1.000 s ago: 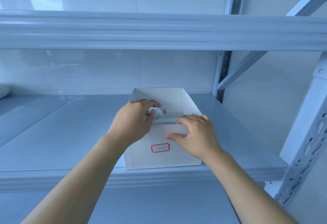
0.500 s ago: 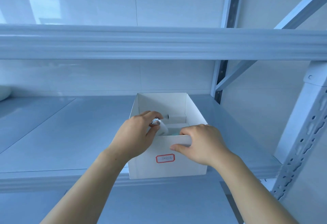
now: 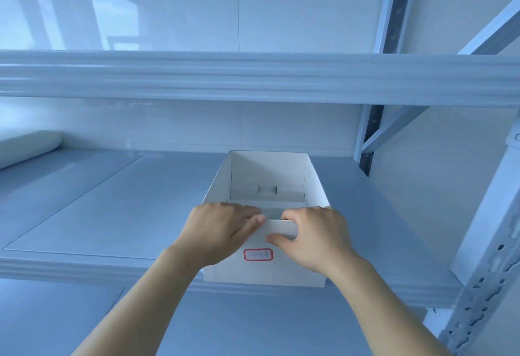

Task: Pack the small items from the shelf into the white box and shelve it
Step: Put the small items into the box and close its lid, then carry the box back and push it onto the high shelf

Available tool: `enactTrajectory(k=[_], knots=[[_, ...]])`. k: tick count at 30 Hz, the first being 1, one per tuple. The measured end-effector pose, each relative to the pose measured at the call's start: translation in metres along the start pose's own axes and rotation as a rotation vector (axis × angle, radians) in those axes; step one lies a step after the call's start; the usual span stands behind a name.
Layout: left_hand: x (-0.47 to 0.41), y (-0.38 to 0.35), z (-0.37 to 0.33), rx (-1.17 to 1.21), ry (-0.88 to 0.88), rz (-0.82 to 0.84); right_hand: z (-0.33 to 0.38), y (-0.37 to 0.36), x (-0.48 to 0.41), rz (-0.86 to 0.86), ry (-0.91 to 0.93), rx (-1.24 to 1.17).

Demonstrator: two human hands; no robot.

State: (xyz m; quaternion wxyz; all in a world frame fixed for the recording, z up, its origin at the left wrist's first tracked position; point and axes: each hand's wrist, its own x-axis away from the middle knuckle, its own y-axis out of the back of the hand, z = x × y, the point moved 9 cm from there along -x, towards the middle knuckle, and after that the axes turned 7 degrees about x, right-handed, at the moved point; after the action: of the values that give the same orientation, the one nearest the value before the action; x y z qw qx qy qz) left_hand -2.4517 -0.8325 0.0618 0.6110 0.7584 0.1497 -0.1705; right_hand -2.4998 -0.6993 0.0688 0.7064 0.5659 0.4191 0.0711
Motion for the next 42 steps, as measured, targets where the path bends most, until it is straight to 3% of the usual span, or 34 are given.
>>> enactTrajectory(k=[7,16,22,27,31,36,42], knots=[[-0.006,-0.002,0.003,-0.137,0.015,0.035,0.003,-0.003,-0.001,0.015,0.050,0.033],[-0.014,-0.007,0.002,-0.039,0.041,0.173,-0.003,0.000,-0.004,0.032,0.038,-0.023],[-0.023,0.016,-0.019,0.059,-0.023,0.074,-0.023,0.021,-0.008,-0.065,-0.013,-0.101],[-0.028,0.019,-0.023,0.075,-0.021,0.097,-0.023,0.022,-0.008,-0.106,-0.025,-0.110],[-0.020,0.015,-0.024,0.090,-0.039,0.050,-0.020,0.016,-0.004,-0.025,-0.017,-0.070],[-0.008,0.002,-0.021,-0.013,-0.036,0.045,-0.006,0.012,0.012,-0.045,0.022,-0.004],[0.015,0.001,-0.031,-0.146,-0.039,-0.145,0.010,-0.004,0.029,-0.171,0.103,0.084]])
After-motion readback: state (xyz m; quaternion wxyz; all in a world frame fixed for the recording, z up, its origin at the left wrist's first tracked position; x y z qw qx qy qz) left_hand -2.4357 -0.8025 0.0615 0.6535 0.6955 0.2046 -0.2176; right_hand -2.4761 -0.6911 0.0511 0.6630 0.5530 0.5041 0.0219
